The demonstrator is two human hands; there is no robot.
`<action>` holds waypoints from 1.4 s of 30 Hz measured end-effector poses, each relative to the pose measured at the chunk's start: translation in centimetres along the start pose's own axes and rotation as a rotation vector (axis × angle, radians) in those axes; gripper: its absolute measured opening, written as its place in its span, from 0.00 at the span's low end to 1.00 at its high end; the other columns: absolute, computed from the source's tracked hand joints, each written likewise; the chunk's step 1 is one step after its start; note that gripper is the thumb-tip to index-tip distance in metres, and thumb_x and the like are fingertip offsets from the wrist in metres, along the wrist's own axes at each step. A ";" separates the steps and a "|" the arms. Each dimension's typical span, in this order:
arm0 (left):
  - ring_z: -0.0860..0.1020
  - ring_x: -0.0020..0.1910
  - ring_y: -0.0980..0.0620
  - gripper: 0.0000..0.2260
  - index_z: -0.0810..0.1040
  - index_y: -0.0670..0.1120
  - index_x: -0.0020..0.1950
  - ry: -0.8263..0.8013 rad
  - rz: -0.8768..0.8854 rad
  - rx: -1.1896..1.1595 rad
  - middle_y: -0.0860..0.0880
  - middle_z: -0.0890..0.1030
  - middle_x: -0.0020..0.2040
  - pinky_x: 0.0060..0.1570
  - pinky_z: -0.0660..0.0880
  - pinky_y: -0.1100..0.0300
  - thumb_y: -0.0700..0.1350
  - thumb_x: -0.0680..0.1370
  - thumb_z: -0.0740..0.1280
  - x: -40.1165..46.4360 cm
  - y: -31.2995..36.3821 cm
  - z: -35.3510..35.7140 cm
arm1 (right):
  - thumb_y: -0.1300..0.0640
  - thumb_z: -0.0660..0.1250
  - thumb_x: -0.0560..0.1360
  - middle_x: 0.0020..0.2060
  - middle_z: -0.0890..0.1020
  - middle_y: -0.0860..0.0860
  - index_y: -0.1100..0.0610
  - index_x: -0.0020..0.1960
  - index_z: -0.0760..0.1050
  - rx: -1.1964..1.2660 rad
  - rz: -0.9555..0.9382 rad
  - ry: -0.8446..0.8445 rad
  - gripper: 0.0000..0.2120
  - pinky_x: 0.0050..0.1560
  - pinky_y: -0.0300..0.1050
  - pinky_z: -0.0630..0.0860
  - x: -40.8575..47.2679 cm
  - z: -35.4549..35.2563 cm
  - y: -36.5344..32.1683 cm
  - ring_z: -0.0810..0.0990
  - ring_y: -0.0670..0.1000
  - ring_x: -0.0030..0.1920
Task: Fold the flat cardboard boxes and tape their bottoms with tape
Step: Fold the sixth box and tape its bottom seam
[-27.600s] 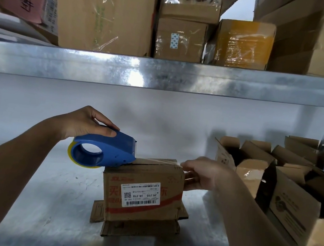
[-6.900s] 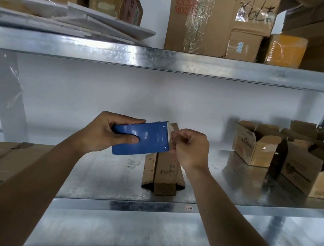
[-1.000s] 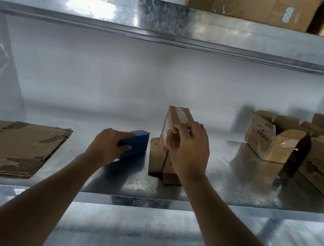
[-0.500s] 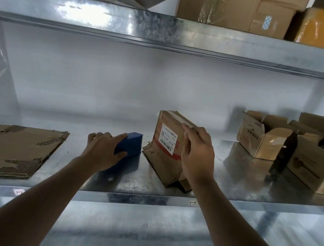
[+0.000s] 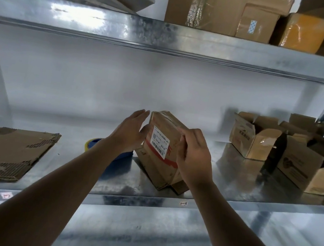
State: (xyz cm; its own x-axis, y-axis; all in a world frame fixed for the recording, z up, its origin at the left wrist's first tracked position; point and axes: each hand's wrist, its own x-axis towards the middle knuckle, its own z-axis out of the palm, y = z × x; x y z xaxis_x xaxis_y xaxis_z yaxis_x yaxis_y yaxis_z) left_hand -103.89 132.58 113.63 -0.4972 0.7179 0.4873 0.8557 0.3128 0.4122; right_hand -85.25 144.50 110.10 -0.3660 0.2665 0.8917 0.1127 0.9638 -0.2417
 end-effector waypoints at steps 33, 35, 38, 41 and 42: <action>0.73 0.60 0.54 0.09 0.72 0.57 0.64 -0.236 -0.075 -0.436 0.47 0.75 0.64 0.60 0.70 0.61 0.50 0.87 0.56 0.5 4.0 4.0 | 0.68 0.64 0.82 0.48 0.86 0.51 0.59 0.59 0.85 0.908 0.868 0.034 0.13 0.37 0.31 0.78 2.0 -0.3 2.4 0.85 0.40 0.41; 0.74 0.49 0.56 0.07 0.71 0.54 0.57 -0.243 -0.055 -0.435 0.48 0.75 0.52 0.53 0.72 0.55 0.50 0.85 0.54 0.5 3.9 4.2 | 0.65 0.65 0.83 0.46 0.86 0.50 0.57 0.59 0.85 0.940 0.924 0.053 0.11 0.36 0.31 0.78 1.9 -0.1 2.4 0.85 0.40 0.40; 0.78 0.49 0.49 0.18 0.68 0.52 0.67 -0.230 -0.037 -0.477 0.46 0.78 0.51 0.55 0.78 0.46 0.59 0.82 0.53 0.3 3.6 4.6 | 0.52 0.64 0.85 0.44 0.87 0.48 0.52 0.56 0.85 0.880 0.888 0.003 0.11 0.36 0.31 0.78 1.0 0.3 2.4 0.86 0.42 0.41; 0.80 0.64 0.50 0.29 0.60 0.58 0.79 -0.220 -0.056 -0.529 0.52 0.80 0.65 0.67 0.76 0.47 0.68 0.81 0.54 0.0 3.6 4.8 | 0.48 0.60 0.86 0.41 0.88 0.46 0.48 0.51 0.84 0.931 0.831 -0.030 0.14 0.38 0.33 0.79 0.2 0.3 2.3 0.87 0.43 0.42; 0.79 0.65 0.52 0.27 0.62 0.59 0.79 -0.215 -0.072 -0.541 0.53 0.80 0.66 0.68 0.75 0.48 0.67 0.81 0.54 -0.1 3.7 4.7 | 0.48 0.59 0.86 0.42 0.88 0.45 0.46 0.52 0.83 0.951 0.801 -0.043 0.14 0.40 0.34 0.80 0.0 0.3 2.3 0.87 0.44 0.44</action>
State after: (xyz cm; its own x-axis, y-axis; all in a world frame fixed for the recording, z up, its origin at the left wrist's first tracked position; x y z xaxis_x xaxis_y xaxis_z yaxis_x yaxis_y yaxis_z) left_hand -99.95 136.59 111.47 -0.4628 0.8343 0.2996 0.5978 0.0442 0.8004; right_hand -85.26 146.75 109.41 -0.5346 0.7662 0.3565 -0.3886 0.1517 -0.9088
